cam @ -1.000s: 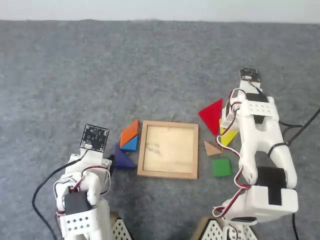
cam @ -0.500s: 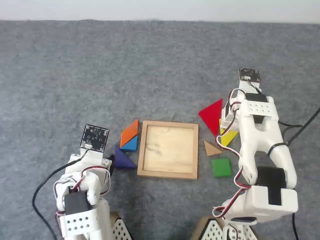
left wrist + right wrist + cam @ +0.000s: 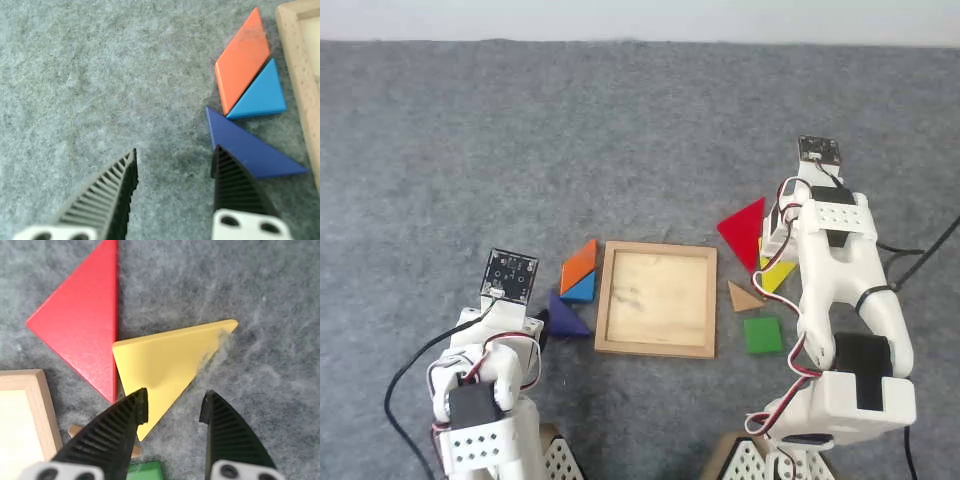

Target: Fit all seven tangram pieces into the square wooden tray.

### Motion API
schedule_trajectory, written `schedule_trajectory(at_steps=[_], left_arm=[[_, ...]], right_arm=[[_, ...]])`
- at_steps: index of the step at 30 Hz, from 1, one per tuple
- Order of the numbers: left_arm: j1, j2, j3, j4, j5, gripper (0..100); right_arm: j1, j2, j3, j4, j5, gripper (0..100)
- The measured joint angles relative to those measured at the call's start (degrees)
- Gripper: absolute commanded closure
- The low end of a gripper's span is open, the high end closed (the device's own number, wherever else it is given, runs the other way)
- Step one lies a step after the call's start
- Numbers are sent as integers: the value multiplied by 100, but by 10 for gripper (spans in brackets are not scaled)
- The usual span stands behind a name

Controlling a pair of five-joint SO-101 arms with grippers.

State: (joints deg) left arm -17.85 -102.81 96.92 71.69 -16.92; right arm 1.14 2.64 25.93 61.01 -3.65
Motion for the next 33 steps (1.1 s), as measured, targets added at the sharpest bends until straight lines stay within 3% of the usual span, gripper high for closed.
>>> schedule_trajectory(at_steps=[33], left_arm=[[0, 0, 0, 0, 0, 775]], right_arm=[[-88, 0, 0, 0, 0, 814]])
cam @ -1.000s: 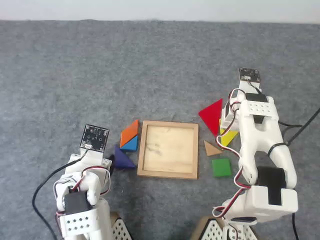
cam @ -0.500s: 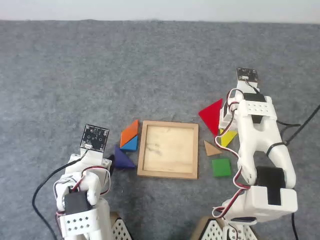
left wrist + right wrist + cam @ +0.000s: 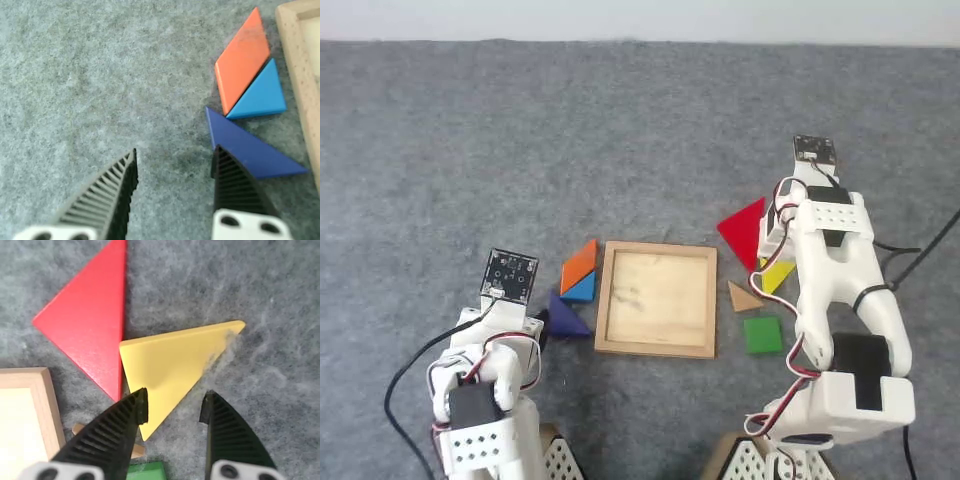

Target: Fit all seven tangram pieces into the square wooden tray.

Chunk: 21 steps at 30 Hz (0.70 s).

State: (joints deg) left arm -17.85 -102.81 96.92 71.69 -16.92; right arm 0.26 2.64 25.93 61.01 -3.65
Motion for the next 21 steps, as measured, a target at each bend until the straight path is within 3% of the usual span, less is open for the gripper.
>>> schedule_trajectory(at_steps=[5, 15, 21], left_arm=[[0, 0, 0, 0, 0, 775], [0, 0, 0, 0, 0, 775], [0, 0, 0, 0, 0, 775]], right_arm=[[0, 0, 0, 0, 0, 784], [-413, 26, -185, 0, -457, 561], [-475, 791, -782, -246, -2031, 553]])
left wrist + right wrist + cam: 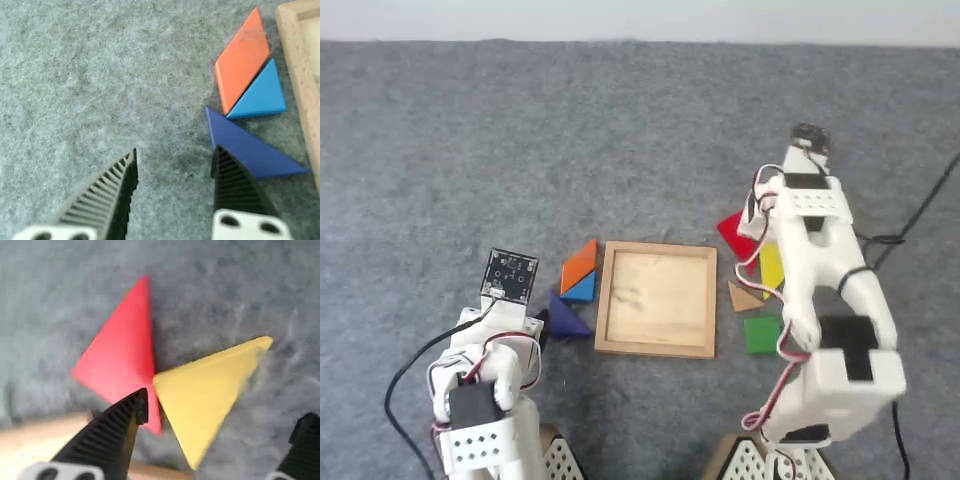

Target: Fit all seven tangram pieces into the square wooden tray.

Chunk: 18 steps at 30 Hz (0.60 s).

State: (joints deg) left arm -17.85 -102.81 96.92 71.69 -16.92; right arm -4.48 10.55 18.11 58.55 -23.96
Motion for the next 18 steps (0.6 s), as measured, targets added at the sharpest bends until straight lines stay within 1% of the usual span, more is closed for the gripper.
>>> schedule_trajectory(at_steps=[3, 5, 9, 14, 18], left_arm=[[0, 0, 0, 0, 0, 775], [0, 0, 0, 0, 0, 775], [0, 0, 0, 0, 0, 775], [0, 0, 0, 0, 0, 775], [0, 0, 0, 0, 0, 775]], right_arm=[[-35, 501, -211, -132, -1143, 553], [-44, 721, -448, -132, -1486, 553], [-44, 932, -844, 167, -1574, 553], [-26, 1055, -1152, 844, -1574, 553], [-26, 1081, -1222, 985, -1609, 553]])
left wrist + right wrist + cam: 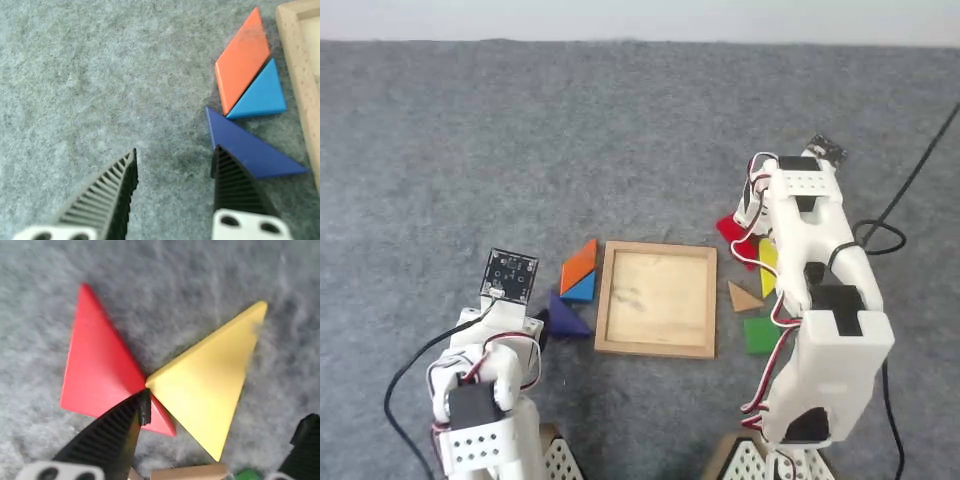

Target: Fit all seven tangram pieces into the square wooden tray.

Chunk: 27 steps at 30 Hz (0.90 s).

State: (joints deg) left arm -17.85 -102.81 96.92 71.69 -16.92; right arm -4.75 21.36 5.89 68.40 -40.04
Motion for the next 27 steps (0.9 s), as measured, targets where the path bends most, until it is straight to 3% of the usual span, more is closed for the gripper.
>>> schedule_trajectory(at_steps=[7, 15, 27], left_arm=[[0, 0, 0, 0, 0, 775], [0, 0, 0, 0, 0, 775], [0, 0, 0, 0, 0, 775]], right_arm=[[26, 325, -158, -457, -563, 556], [88, 835, -923, -325, -607, 555], [141, 1785, -2031, 1380, -615, 556]])
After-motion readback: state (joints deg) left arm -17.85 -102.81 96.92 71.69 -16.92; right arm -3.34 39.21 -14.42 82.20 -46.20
